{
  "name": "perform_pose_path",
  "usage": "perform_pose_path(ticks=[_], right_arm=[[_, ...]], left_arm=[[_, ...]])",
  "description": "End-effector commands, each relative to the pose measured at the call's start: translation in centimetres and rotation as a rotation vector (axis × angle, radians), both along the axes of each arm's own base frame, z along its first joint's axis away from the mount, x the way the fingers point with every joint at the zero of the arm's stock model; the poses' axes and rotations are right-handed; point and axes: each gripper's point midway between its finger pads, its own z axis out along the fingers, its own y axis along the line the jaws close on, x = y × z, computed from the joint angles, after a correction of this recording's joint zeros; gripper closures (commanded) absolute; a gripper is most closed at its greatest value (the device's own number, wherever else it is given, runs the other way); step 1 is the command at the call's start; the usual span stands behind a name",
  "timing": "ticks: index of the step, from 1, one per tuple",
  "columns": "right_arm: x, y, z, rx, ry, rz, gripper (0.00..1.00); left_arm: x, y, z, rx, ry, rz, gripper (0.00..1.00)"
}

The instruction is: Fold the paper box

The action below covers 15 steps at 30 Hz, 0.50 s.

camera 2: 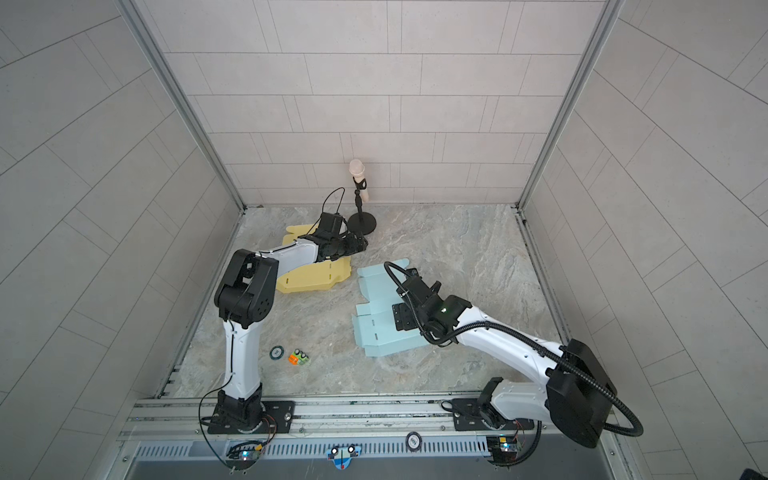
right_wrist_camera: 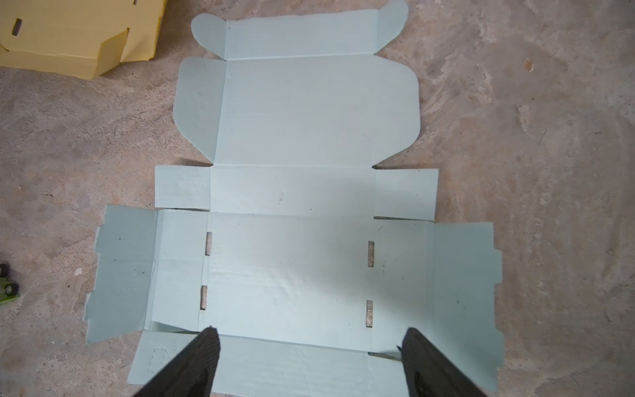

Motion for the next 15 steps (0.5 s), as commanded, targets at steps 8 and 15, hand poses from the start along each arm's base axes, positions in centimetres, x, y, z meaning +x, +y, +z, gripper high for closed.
perform_pose_path(ticks=[8, 15], right_arm=[[0.5, 0.7, 1.8, 0.034, -0.034, -0.003, 0.15], [-1.2, 0.5, 0.7, 0.004, 0.028, 0.020, 0.15]], left_arm=[[1.0, 7.5, -2.2, 0.027, 0.049, 0.129, 0.02], [-0.5, 5.1, 2.9, -0.068, -0.062, 0.096, 0.07]])
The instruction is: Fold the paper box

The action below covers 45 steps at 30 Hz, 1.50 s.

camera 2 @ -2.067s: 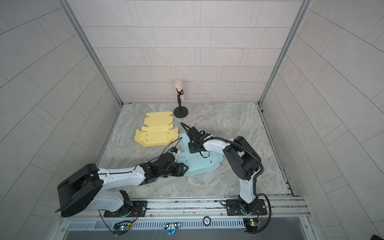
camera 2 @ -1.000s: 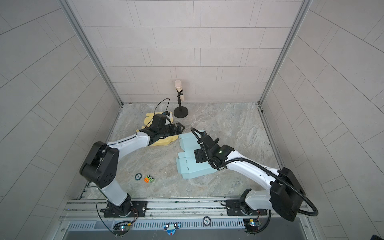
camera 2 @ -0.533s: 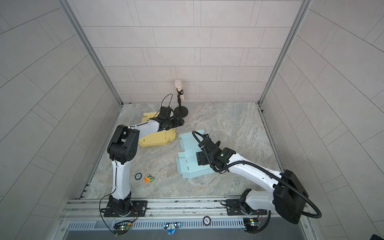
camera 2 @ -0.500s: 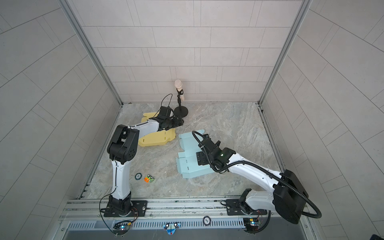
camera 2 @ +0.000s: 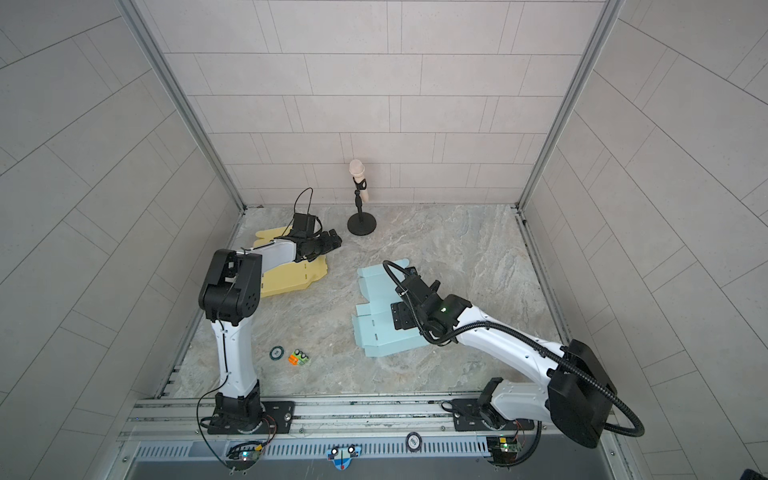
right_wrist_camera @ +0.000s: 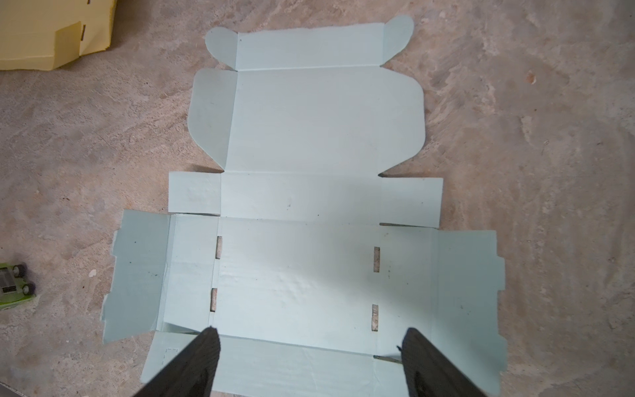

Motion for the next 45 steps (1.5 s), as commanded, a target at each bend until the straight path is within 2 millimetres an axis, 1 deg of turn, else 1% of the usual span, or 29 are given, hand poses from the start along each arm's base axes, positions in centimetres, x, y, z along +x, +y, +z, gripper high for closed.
perform_pose_path(ticks=[1, 3, 4, 7, 10, 11, 12, 13, 15, 19, 20, 21, 26, 30, 33, 38, 42, 45], right_arm=[[-1.7, 0.1, 0.1, -0.005, 0.046, 0.021, 0.14], [-3.4, 0.7, 0.0, -0.001, 0.071, 0.065, 0.14], [-4.3, 1.1, -0.2, 0.009, 0.092, 0.089, 0.14], [-6.7, 1.6, -1.4, 0.038, 0.164, 0.123, 0.15], [-8.2, 1.6, -1.8, 0.076, 0.193, 0.123, 0.16], [-8.6, 1.7, -1.7, 0.091, 0.197, 0.127, 0.17], [-9.0, 1.8, -1.7, 0.111, 0.206, 0.131, 0.22], [-9.3, 1.8, -1.9, 0.121, 0.213, 0.129, 0.26], [-9.9, 1.8, -2.5, 0.125, 0.228, 0.128, 0.32], [-10.7, 2.4, -4.1, 0.137, 0.258, 0.123, 0.40], [-11.0, 2.2, -5.0, 0.133, 0.272, 0.117, 0.42], [-11.2, 2.2, -5.5, 0.139, 0.280, 0.112, 0.43], [-11.1, 1.8, -6.8, 0.138, 0.270, 0.082, 0.44], [-10.9, 0.7, -8.4, 0.135, 0.274, 0.009, 0.45], [-10.5, 0.2, -8.5, 0.139, 0.265, -0.015, 0.45], [-9.4, -0.3, -8.6, 0.186, 0.255, -0.063, 0.45], [-8.4, -0.4, -8.2, 0.216, 0.239, -0.079, 0.46], [-7.7, -0.6, -8.3, 0.242, 0.240, -0.100, 0.46]], left_arm=[[-2.1, -3.7, 5.1, -0.069, -0.119, -0.066, 0.08], [-4.6, -5.5, 6.4, -0.078, -0.154, -0.108, 0.12], [-6.0, -6.6, 6.6, -0.086, -0.154, -0.140, 0.14], [-9.8, -9.4, 6.4, -0.121, -0.144, -0.226, 0.23], [-13.8, -11.8, 5.8, -0.090, -0.129, -0.321, 0.25], [-15.3, -13.0, 5.6, -0.086, -0.120, -0.365, 0.26], [-16.5, -13.7, 5.4, -0.094, -0.110, -0.399, 0.29], [-17.6, -14.4, 5.1, -0.110, -0.101, -0.421, 0.32], [-19.5, -15.4, 4.5, -0.116, -0.082, -0.468, 0.34], [-22.4, -16.1, 3.6, -0.078, -0.062, -0.525, 0.35], [-22.7, -16.1, 3.5, -0.073, -0.060, -0.527, 0.37], [-23.1, -16.1, 3.3, -0.069, -0.057, -0.534, 0.38], [-24.5, -16.2, 2.5, -0.060, -0.036, -0.558, 0.40], [-25.4, -15.8, 2.2, -0.037, -0.030, -0.567, 0.41], [-25.9, -15.3, 1.6, -0.016, -0.018, -0.568, 0.42], [-26.8, -15.1, 1.0, -0.019, -0.003, -0.575, 0.43], [-27.5, -15.0, 0.9, -0.010, 0.000, -0.582, 0.44], [-27.7, -14.8, 0.4, -0.006, 0.009, -0.578, 0.45]])
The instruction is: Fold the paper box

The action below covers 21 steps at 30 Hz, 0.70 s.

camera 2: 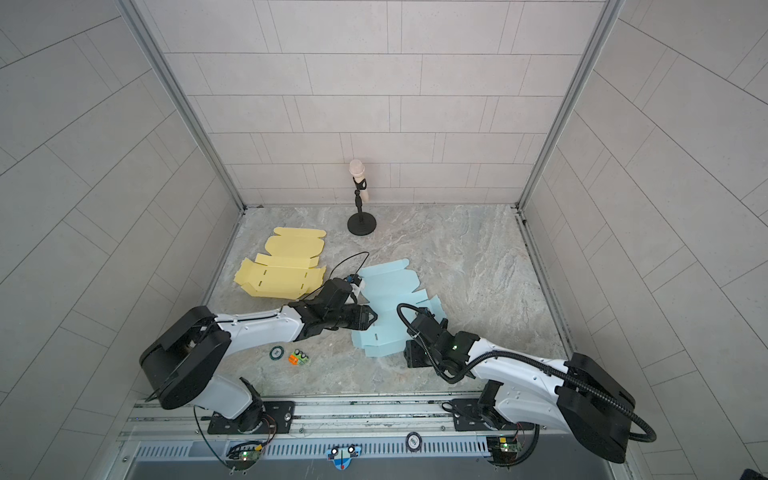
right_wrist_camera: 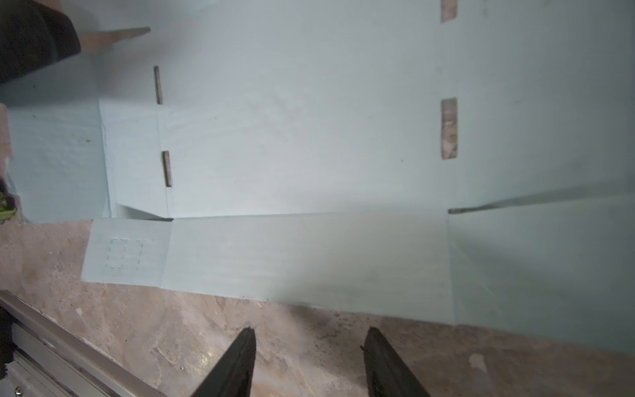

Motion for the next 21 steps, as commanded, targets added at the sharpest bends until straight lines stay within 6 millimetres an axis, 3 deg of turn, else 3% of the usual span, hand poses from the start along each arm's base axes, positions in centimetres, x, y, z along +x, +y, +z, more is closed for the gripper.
perform_pose_path(ticks=[1, 13, 21], right_arm=[[1.0, 0.1, 0.4, 0.052, -0.018, -0.035, 0.46], [3.7, -3.1, 0.5, 0.068, -0.024, -0.128, 0.47], [5.8, -3.1, 0.9, 0.067, -0.014, -0.127, 0.50]], left_arm=[[-0.4, 0.5, -0.2, 0.016, -0.009, 0.002, 0.45], [-2.2, 0.1, -1.5, 0.045, 0.015, -0.021, 0.47], [-3.9, -1.8, -1.7, 0.033, 0.038, -0.043, 0.48]])
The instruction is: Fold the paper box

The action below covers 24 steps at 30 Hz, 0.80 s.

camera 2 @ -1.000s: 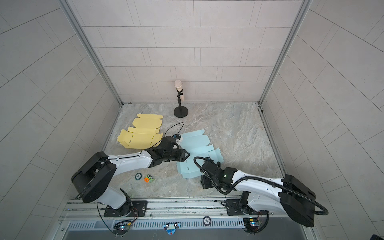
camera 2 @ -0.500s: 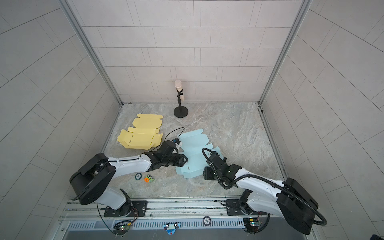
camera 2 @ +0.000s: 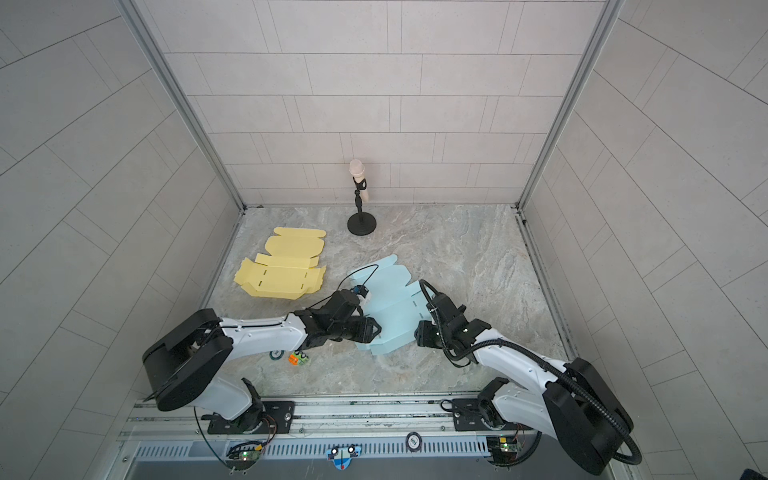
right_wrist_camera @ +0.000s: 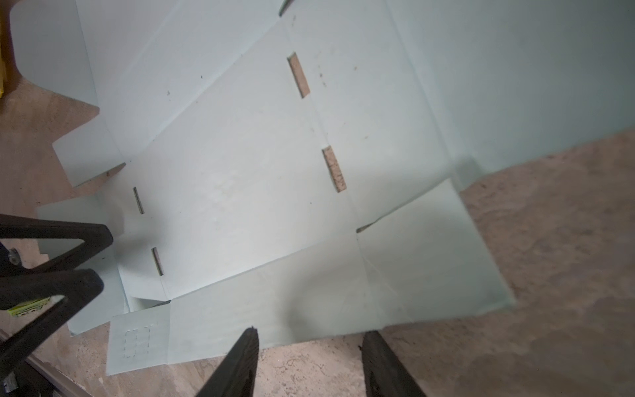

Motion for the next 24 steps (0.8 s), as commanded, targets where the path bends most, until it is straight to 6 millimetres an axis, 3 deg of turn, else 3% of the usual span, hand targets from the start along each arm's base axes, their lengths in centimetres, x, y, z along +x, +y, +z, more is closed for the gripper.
perform_pose_path(ticks=[1, 15, 24], right_arm=[[1.1, 0.3, 0.5, 0.011, -0.013, 0.013, 0.50], [4.1, 0.3, 0.9, 0.045, -0.016, -0.006, 0.52], [4.9, -0.6, 1.2, 0.044, -0.020, -0.016, 0.51]], left_arm=[[-0.5, -0.2, -0.6, 0.010, 0.012, 0.017, 0.48], [-2.3, -1.6, -1.5, 0.005, 0.050, -0.003, 0.48], [-3.7, -4.9, -0.7, -0.040, 0.055, -0.048, 0.49]])
